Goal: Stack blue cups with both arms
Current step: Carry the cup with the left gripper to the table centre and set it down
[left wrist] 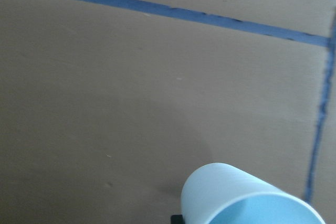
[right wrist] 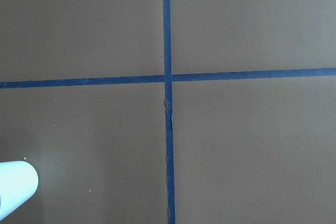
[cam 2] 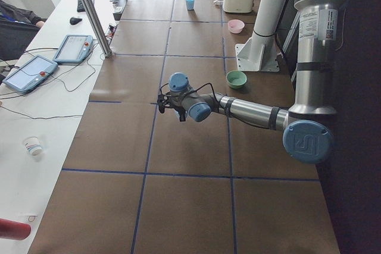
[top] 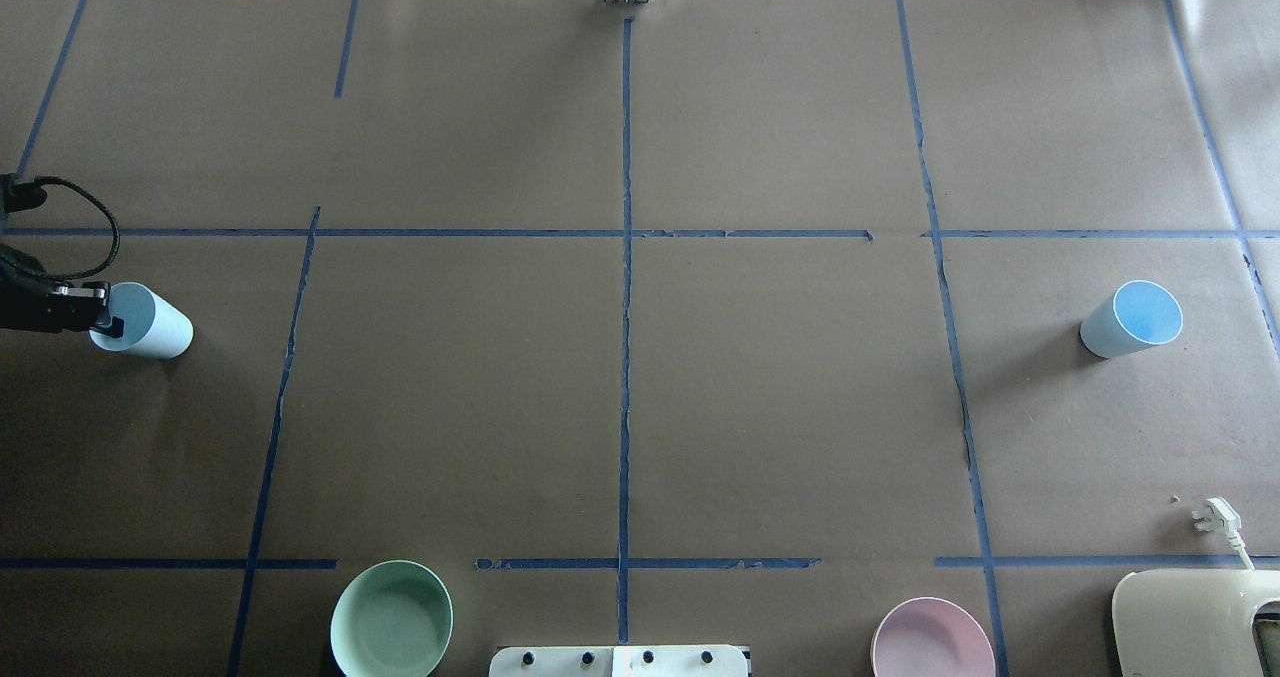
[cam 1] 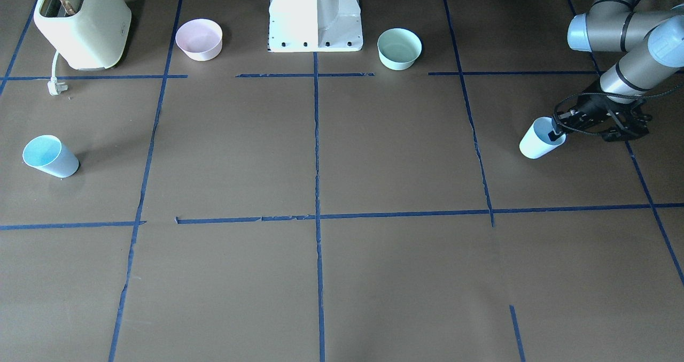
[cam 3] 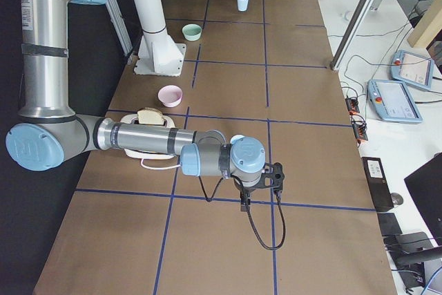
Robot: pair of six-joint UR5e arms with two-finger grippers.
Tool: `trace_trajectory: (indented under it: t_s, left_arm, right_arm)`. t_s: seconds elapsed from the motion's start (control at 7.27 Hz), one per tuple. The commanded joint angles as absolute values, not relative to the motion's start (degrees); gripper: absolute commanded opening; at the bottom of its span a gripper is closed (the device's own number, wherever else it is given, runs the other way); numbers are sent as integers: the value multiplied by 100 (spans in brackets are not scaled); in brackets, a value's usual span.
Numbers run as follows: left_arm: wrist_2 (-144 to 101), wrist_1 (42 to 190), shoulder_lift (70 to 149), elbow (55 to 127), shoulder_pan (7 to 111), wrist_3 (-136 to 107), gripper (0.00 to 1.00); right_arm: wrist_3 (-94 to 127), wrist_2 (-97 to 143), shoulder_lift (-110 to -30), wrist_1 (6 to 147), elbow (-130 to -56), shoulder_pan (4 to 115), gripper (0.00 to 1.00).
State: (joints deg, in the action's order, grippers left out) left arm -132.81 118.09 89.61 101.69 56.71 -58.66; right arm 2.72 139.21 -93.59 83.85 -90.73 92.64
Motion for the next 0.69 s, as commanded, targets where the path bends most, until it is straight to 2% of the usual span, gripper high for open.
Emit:
trace_trajectory:
  t_s: [0.0,0.14,0.55]
  left_arm:
    - [-13298,10256,9830,10756,5652,-6124,0]
    - [-13193,9709,10540,10801,5477,-6570,0]
    - [-11896,8590,12588,10505,3634,-8409,0]
  right_arm:
    - [272,13931,-9360,8385,-9070,9264,100]
    - [272,13948,-9378,8385,-9079,9264,100]
    - [299,13948,-9360,8393,-9079,9264,100]
